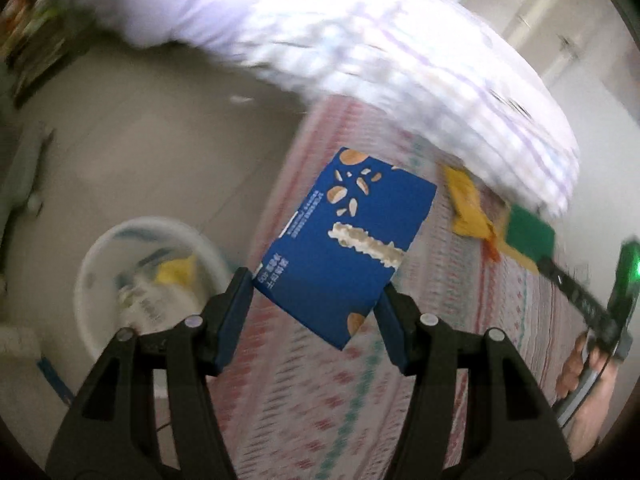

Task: Collect trash
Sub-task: 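Carry the blue box over the wastebasket and open the left tool, then lower the green sponge over the wastebasket and open the right tool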

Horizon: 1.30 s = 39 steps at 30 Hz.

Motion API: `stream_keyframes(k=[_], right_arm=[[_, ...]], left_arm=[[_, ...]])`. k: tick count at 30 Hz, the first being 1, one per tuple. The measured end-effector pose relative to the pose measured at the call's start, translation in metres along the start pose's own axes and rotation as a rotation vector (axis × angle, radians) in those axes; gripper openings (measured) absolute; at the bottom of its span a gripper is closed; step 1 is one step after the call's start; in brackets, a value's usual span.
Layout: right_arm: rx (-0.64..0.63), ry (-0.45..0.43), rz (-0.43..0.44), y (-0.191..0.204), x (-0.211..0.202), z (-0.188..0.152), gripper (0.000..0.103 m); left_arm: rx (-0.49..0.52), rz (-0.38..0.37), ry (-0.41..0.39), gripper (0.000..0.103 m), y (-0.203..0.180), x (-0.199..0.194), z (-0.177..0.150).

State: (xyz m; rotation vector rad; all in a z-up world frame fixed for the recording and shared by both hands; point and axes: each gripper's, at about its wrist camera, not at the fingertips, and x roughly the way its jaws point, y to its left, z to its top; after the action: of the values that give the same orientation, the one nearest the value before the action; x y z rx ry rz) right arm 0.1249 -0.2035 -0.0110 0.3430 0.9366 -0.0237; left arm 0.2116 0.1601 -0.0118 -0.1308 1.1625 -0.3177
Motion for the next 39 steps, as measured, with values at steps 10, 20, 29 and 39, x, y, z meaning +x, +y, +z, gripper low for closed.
stream_keyframes(k=[10, 20, 29, 39], right_arm=[[-0.093, 0.045, 0.049, 0.074, 0.006, -0.020, 0.016], [-0.160, 0.110, 0.121, 0.142, 0.026, -0.041, 0.016], [-0.201, 0.134, 0.138, 0.188, 0.046, -0.048, 0.016], [-0.232, 0.184, 0.233, 0.267, 0.083, -0.073, 0.017]], left_arm=[[-0.175, 0.103, 0.124, 0.061, 0.103, 0.025, -0.017], [-0.220, 0.137, 0.193, 0.066, 0.127, 0.032, -0.027], [-0.385, 0.036, 0.063, 0.066, 0.154, -0.020, -0.027], [-0.568, 0.008, -0.037, 0.066, 0.179, -0.048, -0.033]])
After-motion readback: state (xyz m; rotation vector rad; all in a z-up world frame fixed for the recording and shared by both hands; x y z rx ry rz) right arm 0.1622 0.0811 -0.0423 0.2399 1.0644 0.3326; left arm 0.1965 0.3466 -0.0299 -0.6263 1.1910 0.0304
